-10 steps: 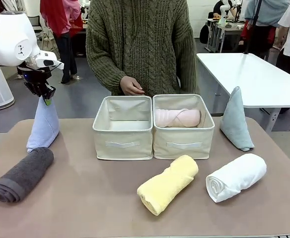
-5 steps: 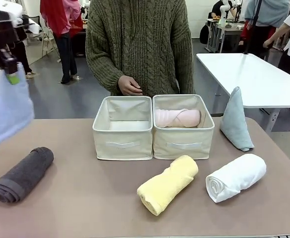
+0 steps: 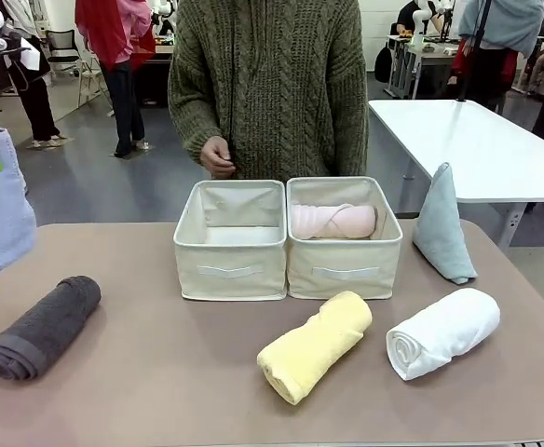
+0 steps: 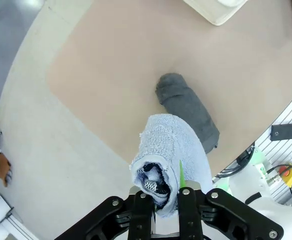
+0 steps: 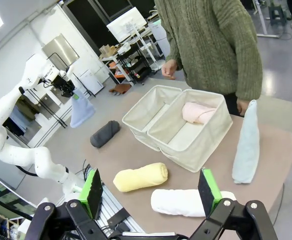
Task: Sort the towels based on their folding style.
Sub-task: Pick up one triangle-folded towel and place it in the left Fabric basket.
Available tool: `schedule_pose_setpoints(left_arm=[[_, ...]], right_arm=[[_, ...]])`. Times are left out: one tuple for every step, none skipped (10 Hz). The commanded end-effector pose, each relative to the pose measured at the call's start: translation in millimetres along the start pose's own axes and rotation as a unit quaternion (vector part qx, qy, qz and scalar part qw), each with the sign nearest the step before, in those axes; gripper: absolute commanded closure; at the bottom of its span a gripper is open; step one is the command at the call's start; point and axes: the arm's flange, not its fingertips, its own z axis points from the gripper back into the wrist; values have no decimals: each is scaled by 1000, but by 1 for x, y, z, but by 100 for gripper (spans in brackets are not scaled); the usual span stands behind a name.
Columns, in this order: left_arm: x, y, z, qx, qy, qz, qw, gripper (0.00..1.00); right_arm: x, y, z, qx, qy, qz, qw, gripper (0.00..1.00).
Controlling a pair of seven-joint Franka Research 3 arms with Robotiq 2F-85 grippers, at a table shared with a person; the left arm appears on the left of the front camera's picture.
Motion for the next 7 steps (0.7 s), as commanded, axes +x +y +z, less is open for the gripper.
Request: schedule_pose_setpoints(left_arm=[[21,-31,9,8,-23,-68,997,85],[48,-43,17,-1,-41,-99,994,85],[68,-51,14,-10,-30,-111,993,85],[76,-48,8,-5,-7,-106,994,85],[67,-35,1,-9,22,-105,994,85],[43,-13,-3,-11,55,-107,993,85],[3,9,0,-13,75,-110,991,85]], right_arm=[[2,-1,0,10,-12,9,1000,0],[2,-1,0,10,-12,9,1000,0],[2,-1,0,10,-12,9,1000,0],[2,-1,0,10,-12,9,1000,0],[2,-1,0,10,-12,9,1000,0],[2,-1,0,10,-12,9,1000,0],[2,-1,0,10,-12,9,1000,0]])
